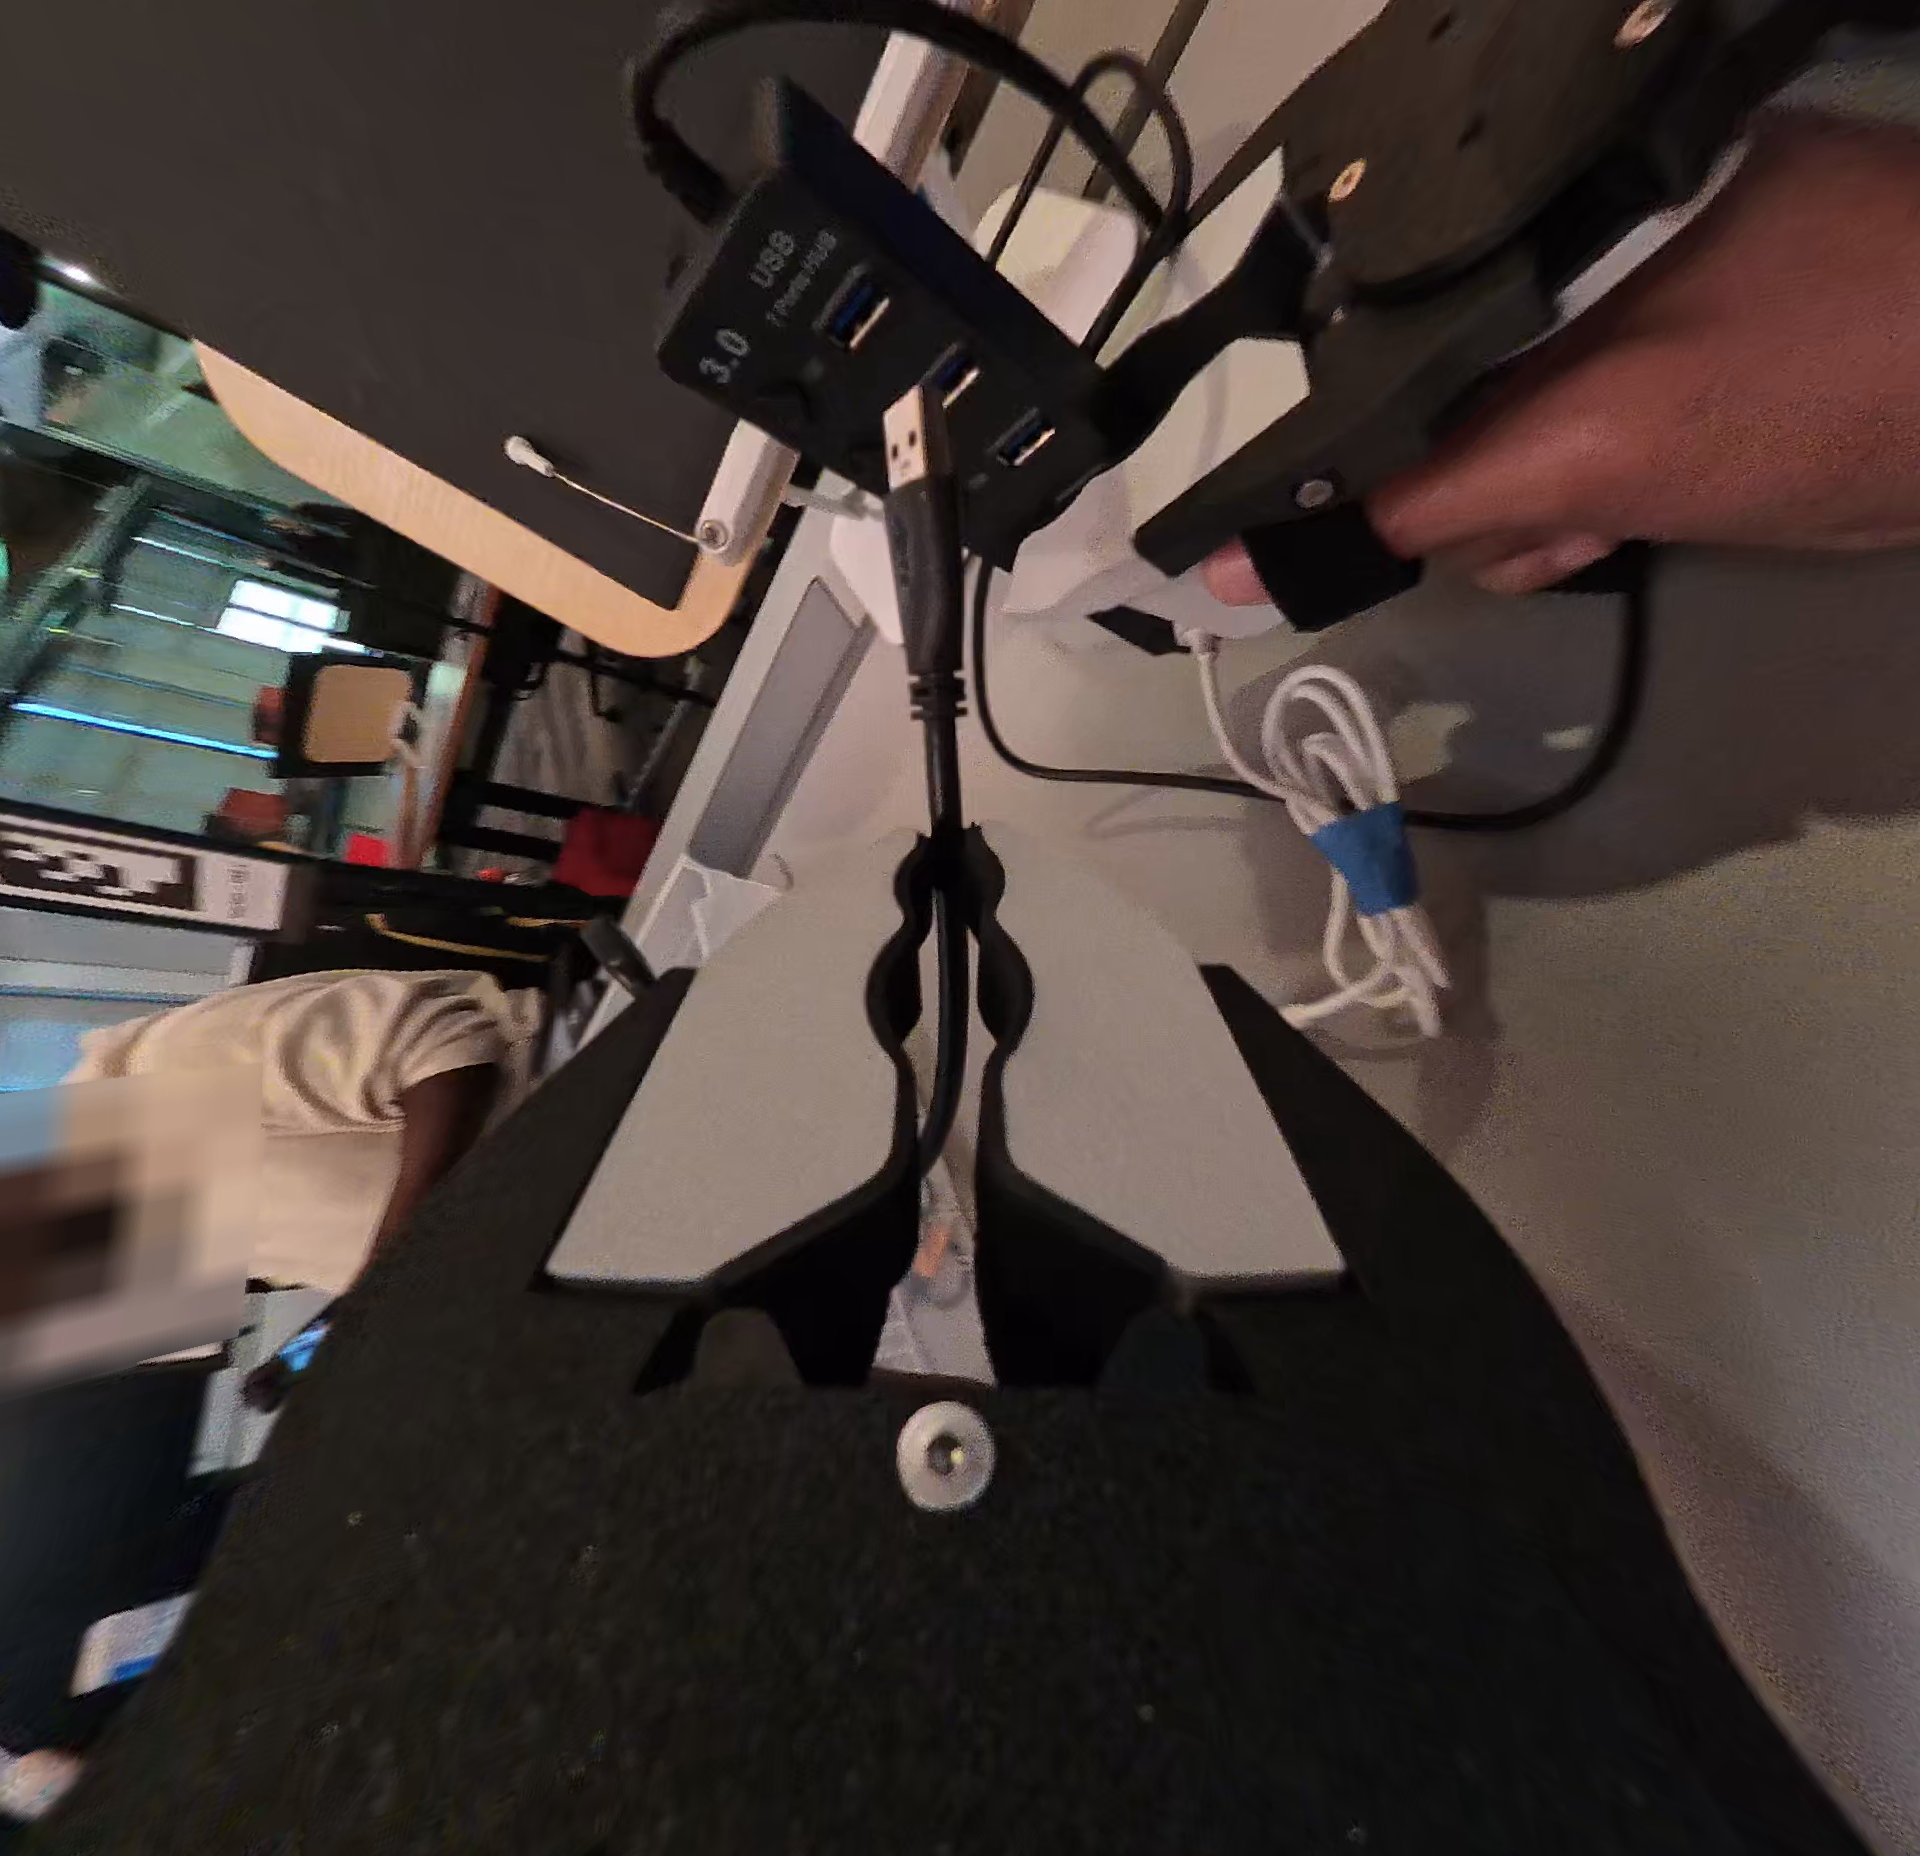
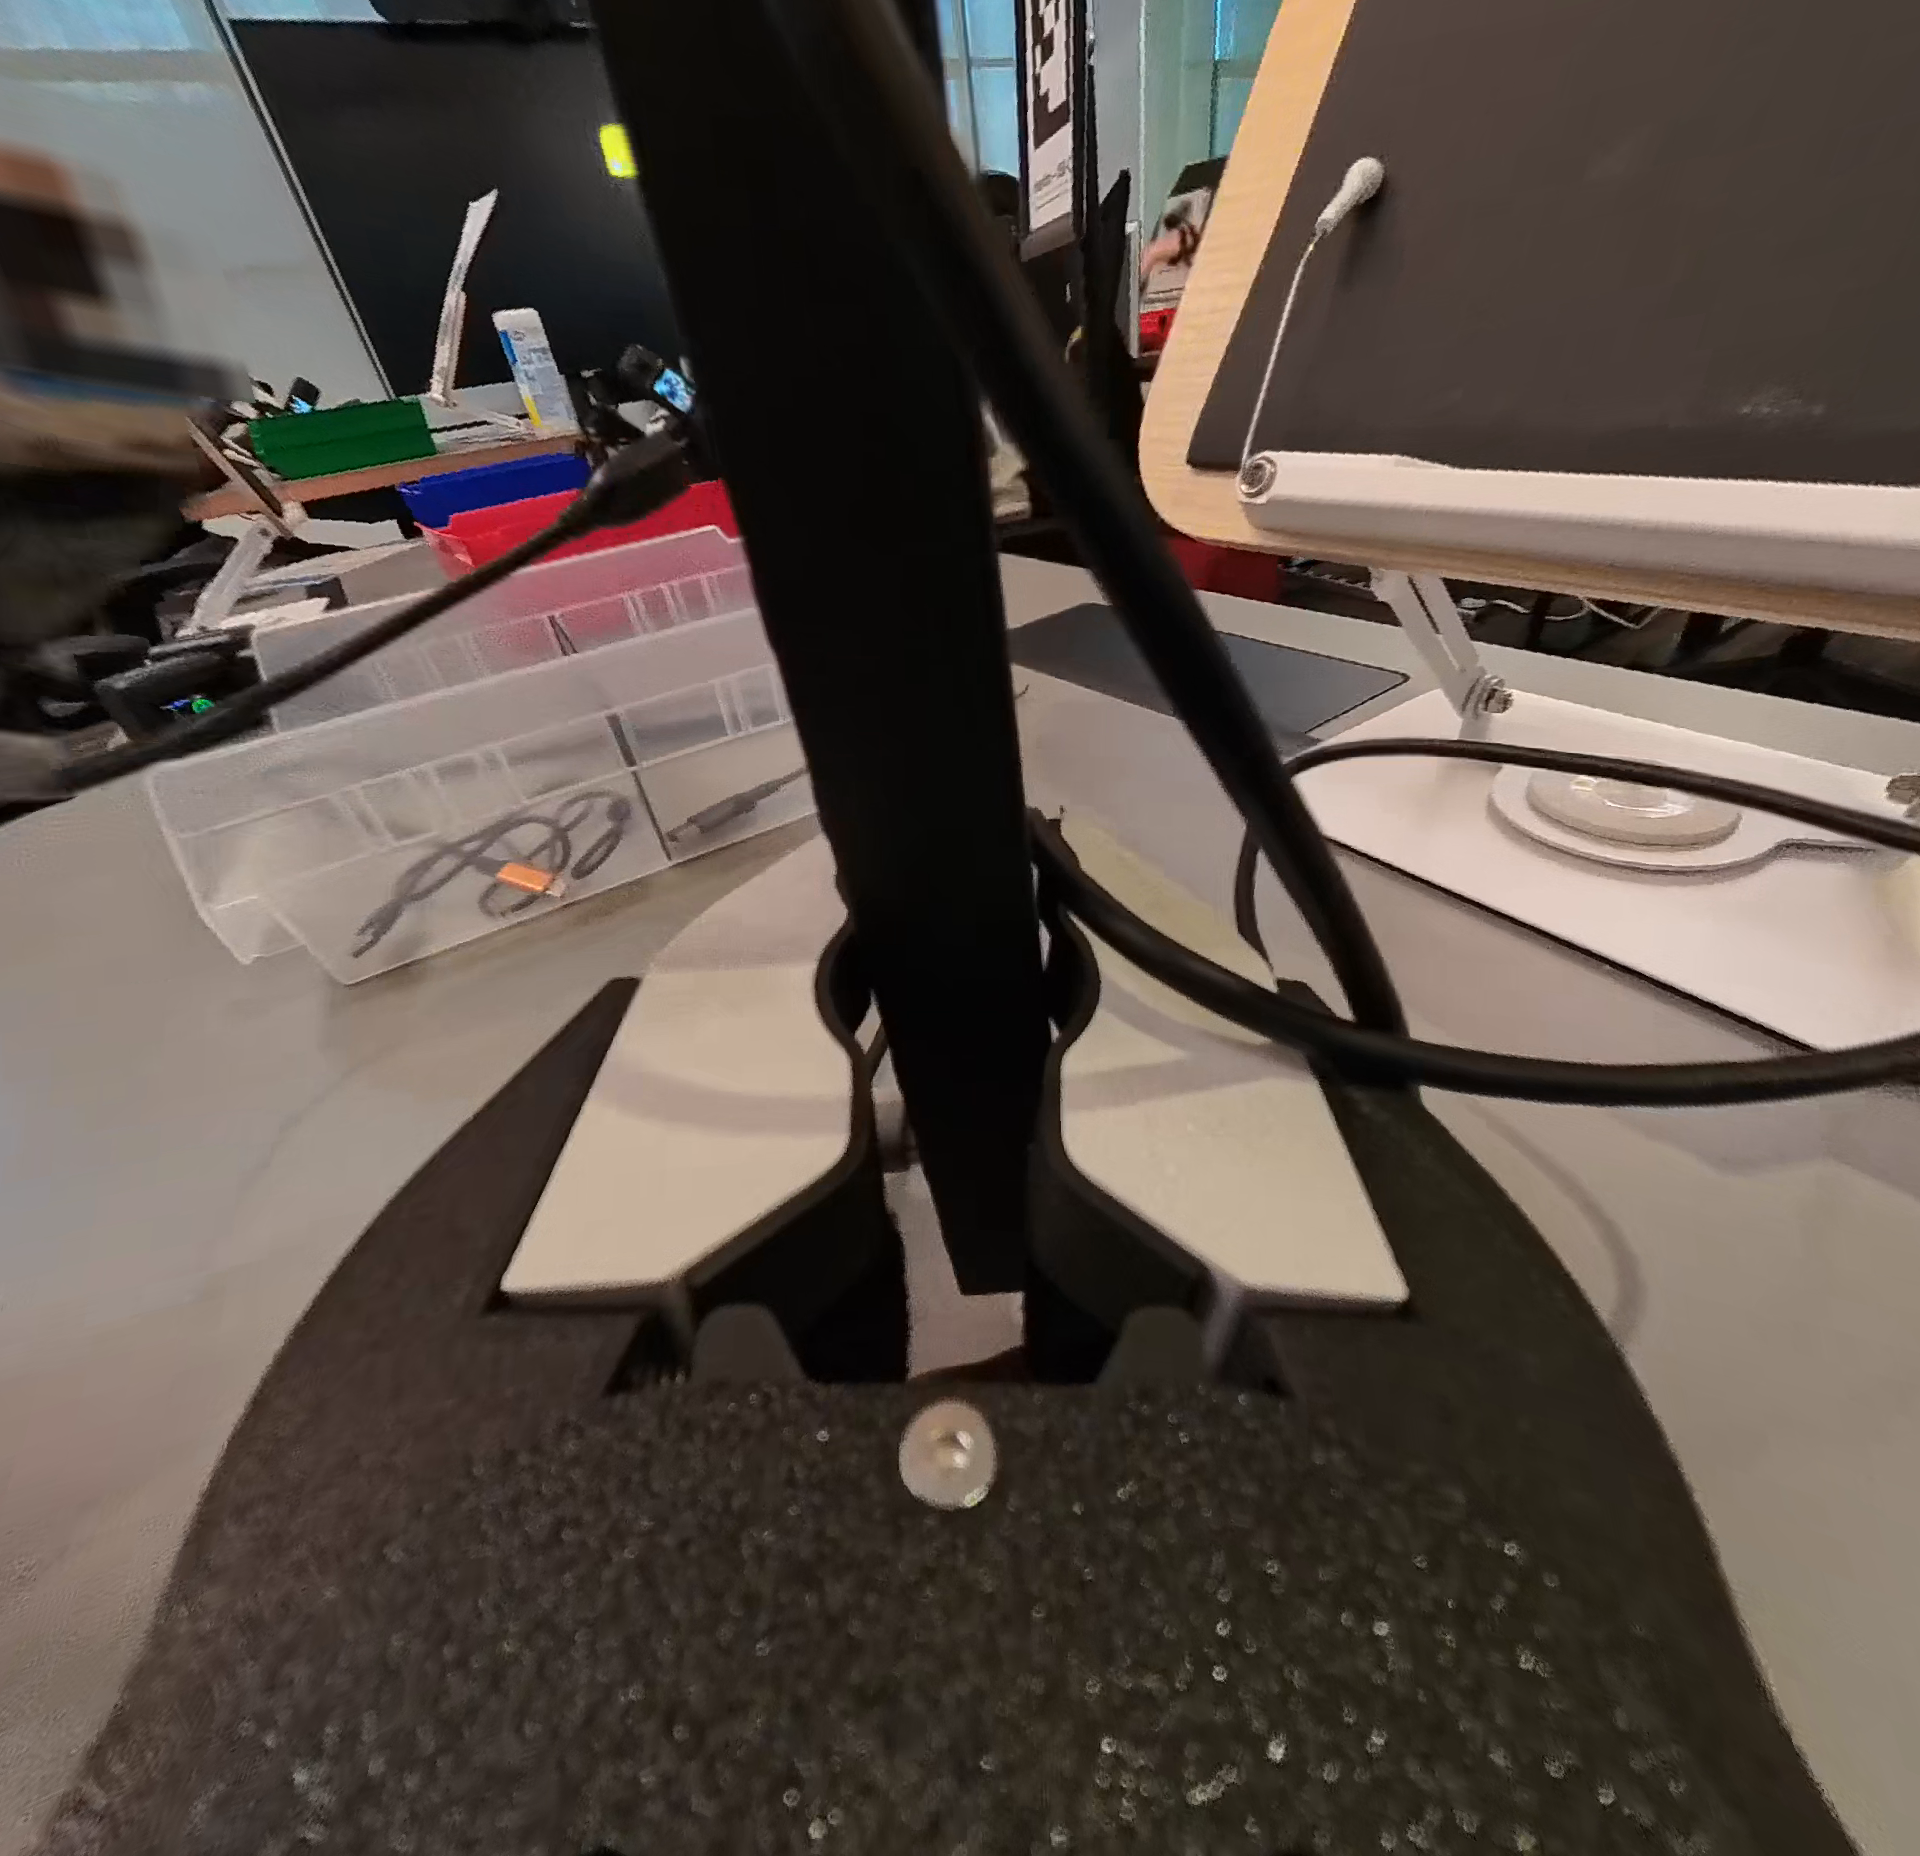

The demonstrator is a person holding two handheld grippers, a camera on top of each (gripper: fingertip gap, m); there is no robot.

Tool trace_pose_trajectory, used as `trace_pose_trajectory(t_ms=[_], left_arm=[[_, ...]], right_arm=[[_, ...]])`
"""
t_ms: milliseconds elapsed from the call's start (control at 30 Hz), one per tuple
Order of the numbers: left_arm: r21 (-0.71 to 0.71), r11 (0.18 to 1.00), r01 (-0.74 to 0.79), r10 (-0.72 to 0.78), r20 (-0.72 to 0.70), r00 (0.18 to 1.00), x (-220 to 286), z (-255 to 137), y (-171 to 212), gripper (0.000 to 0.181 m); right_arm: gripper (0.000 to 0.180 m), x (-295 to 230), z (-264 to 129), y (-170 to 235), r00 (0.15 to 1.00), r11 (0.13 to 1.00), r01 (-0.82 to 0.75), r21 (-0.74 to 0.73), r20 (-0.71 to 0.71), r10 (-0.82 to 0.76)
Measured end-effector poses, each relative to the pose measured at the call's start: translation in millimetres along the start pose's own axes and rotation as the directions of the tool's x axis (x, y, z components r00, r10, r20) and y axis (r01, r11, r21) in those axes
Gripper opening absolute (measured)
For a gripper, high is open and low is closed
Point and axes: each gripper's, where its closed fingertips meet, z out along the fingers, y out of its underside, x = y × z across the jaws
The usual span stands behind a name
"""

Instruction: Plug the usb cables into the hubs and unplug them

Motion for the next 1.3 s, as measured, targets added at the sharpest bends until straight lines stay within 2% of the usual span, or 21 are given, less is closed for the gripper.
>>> trace_pose_trajectory(t_ms=[267, 600, 867, 1300], left_arm=[[-0.075, 0.996, -0.056, 0.057, 0.015, 0.998, 4, 32, 4, 0.005], [-0.116, 0.992, -0.054, 0.06, 0.049, 0.997, -2, 36, 11, 0.004], [-0.146, 0.982, -0.122, 0.137, 0.092, 0.986, -2, 38, 14, 0.004], [-0.19, 0.97, -0.152, 0.185, 0.17, 0.968, -8, 39, 15, 0.005]], right_arm=[[0.03, 2, 0, 1, 0.999, 1.0, 0.028, -0.011, -0.042, -0.028], [0.03, 4, -2, 2, 0.98, 0.989, 0.138, -0.045, -0.138, -0.143], [0.03, 4, -1, 5, 0.979, 0.988, 0.137, -0.064, -0.144, -0.145], [0.029, 5, 2, 10, 0.977, 0.985, 0.138, -0.104, -0.149, -0.152]])
